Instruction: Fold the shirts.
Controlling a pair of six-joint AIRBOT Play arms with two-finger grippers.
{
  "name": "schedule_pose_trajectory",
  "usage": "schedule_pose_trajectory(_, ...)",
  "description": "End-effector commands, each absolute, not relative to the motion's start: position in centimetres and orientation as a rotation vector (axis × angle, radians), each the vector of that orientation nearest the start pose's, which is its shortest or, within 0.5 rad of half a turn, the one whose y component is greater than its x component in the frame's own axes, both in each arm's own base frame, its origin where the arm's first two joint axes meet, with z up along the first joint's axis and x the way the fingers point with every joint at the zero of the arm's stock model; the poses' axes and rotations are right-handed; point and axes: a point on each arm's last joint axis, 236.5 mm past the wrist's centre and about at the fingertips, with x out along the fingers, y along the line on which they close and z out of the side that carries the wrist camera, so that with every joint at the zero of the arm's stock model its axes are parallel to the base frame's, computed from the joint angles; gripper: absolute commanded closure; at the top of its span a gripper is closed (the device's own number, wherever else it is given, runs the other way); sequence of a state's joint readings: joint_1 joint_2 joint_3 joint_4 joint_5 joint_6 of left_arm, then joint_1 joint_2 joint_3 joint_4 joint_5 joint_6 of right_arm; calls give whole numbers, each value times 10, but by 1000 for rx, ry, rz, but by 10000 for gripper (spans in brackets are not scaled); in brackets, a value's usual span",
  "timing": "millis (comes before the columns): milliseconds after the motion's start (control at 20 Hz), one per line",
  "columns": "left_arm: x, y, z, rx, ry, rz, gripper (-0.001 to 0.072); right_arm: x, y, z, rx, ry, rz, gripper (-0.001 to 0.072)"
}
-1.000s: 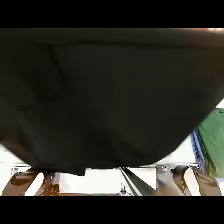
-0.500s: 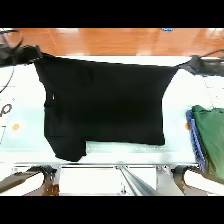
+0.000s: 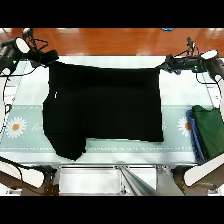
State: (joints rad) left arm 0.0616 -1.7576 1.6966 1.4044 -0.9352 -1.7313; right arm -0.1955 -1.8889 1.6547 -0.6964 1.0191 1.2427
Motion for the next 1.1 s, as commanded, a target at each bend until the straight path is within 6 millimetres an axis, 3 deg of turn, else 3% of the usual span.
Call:
schedule_pose_trajectory(0, 545, 2, 13, -365, 1090, -28, 688, 544, 52, -22, 696, 1113, 439, 688)
schedule_pose_trajectory(150, 503, 20, 2, -382, 1259, -38, 688, 527, 41, -6, 669, 1142, 463, 688)
schedule_pose_trajectory(250, 483, 20, -4, -399, 1334, -100, 688, 507, 35, -2, 623, 1203, 454, 688)
schedule_pose_trajectory(450, 441, 3, -31, -427, 1486, -215, 687, 446, 26, -34, 547, 1431, 380, 688)
schedule_pose_trajectory(600, 409, -4, -55, -433, 1601, -254, 687, 423, 35, -51, 574, 1495, 385, 688)
schedule_pose_trajectory(1000, 394, 0, -61, -461, 1652, -255, 686, 433, 51, -62, 549, 1460, 370, 670)
schedule_pose_trajectory(1050, 389, -1, -60, -478, 1674, -246, 643, 433, 51, -62, 567, 1466, 354, 503)
